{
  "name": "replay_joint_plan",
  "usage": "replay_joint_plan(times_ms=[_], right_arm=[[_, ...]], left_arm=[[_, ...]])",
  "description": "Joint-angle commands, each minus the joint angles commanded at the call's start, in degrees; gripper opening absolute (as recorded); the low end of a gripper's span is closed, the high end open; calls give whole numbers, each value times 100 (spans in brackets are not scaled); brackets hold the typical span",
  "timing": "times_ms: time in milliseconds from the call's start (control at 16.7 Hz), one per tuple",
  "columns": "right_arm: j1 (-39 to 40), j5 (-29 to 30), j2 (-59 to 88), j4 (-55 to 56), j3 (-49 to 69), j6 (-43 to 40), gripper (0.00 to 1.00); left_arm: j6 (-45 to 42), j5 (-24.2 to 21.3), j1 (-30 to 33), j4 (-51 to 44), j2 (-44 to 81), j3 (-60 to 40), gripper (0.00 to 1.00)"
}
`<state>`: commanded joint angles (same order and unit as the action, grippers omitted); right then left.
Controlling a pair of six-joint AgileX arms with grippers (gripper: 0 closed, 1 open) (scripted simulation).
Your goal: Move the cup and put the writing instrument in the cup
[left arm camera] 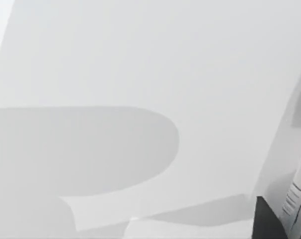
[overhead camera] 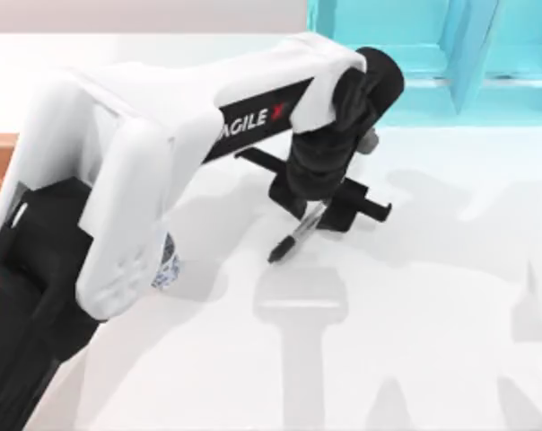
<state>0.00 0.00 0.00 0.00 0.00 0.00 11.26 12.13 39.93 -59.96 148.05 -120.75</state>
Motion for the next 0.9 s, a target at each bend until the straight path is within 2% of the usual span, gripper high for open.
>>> replay_joint_plan(times_ms=[120,180,360,900], right_arm=[[0,0,0,0,0,0,100],[0,0,0,0,0,0,100],[0,0,0,0,0,0,100],[0,0,0,0,0,0,100]], left_arm=[[0,0,0,0,0,0,0],[138,-283,114,-76,-350,-69,0],[218,-271,208,-155,-575,93,0],[990,-182,929,-880,-2498,1410,0]])
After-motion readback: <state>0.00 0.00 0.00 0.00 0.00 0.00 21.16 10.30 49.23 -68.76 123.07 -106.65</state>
